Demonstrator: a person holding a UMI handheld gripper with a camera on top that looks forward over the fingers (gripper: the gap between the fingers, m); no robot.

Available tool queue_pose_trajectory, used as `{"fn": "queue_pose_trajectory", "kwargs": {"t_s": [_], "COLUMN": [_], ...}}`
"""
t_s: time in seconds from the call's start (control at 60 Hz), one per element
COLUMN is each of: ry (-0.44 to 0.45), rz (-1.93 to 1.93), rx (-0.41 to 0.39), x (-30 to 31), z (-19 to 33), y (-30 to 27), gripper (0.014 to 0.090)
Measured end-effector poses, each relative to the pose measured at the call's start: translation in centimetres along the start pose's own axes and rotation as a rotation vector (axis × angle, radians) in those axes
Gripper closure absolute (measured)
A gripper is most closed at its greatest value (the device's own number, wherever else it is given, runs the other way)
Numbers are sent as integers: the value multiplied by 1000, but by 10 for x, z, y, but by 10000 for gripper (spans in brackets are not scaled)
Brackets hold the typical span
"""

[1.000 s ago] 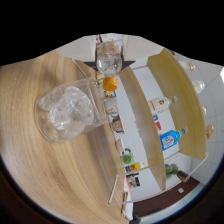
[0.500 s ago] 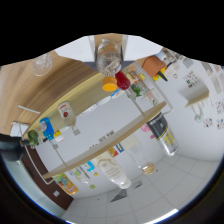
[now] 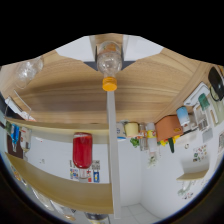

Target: Make me a cup of Mount Fuji.

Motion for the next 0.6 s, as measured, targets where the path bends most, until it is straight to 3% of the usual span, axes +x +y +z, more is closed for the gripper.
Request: {"fn": "queue_pose_trajectory", "kwargs": {"t_s": [0.333,0.5,0.6], "ry": [23,2,-7], "rz": [23,23,-7], "rx": [-115,-116,-122], "x": [1,-1,-2], "z": [10,6,0], "y": [27,30,34], "gripper": [681,668,562]}}
